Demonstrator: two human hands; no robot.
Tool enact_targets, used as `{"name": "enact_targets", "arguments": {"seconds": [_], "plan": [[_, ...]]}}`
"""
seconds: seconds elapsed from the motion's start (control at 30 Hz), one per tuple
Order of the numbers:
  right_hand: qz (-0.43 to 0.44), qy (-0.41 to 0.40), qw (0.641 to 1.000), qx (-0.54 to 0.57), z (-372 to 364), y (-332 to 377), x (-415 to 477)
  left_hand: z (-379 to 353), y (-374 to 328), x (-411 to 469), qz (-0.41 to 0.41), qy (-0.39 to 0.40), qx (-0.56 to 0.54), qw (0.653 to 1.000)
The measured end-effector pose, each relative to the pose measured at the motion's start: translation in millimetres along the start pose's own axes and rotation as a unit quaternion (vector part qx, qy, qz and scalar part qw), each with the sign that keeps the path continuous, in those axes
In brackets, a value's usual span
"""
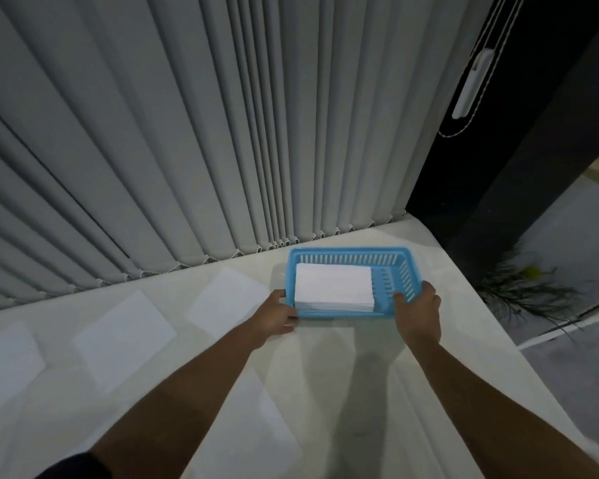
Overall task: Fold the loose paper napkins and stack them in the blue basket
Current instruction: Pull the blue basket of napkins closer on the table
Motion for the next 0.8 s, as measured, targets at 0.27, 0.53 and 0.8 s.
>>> {"name": "enact_targets", "arguments": {"seconds": [0.27, 0.53, 0.8], "plan": [[-0.066, -0.044, 0.996, 0.048, 8, -52, -114, 9, 50, -39, -0.005, -0.048, 0.018, 0.999], [-0.088, -0.035, 0.992, 0.082, 5, -70, -170, 23, 82, -50, -0.032, -0.081, 0.061, 0.994], [-0.034, 0.000, 0.998, 0.060, 8, -76, -188, 22, 96, -58, -0.080, -0.138, 0.084, 0.984]]}}
Point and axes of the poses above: each hand's wrist, its own x-axis towards the middle knuckle, its own z-axis out of the back of the hand, y = z × x, the point moved 4 cm from there along x, towards the middle knuckle, and after that the axes turned 4 degrees about -y, right-handed, at the moved point
